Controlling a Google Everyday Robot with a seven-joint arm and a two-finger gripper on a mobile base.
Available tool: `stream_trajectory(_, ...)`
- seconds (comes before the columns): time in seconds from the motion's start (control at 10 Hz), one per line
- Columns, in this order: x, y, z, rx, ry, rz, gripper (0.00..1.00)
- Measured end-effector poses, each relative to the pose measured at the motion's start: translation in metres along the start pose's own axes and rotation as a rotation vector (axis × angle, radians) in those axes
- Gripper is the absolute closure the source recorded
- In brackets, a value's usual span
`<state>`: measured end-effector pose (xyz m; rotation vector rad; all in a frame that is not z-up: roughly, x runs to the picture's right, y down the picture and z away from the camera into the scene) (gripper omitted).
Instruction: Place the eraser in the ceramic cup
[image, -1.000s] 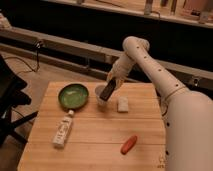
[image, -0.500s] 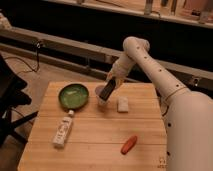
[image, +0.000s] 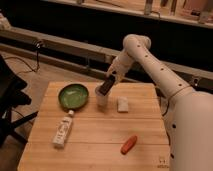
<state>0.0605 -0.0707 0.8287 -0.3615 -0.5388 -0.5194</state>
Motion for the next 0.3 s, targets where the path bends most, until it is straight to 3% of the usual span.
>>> stream_trajectory(0.3, 0.0077, -0.0142, 0.0075, 0.006, 0.064, -0.006, 0.69)
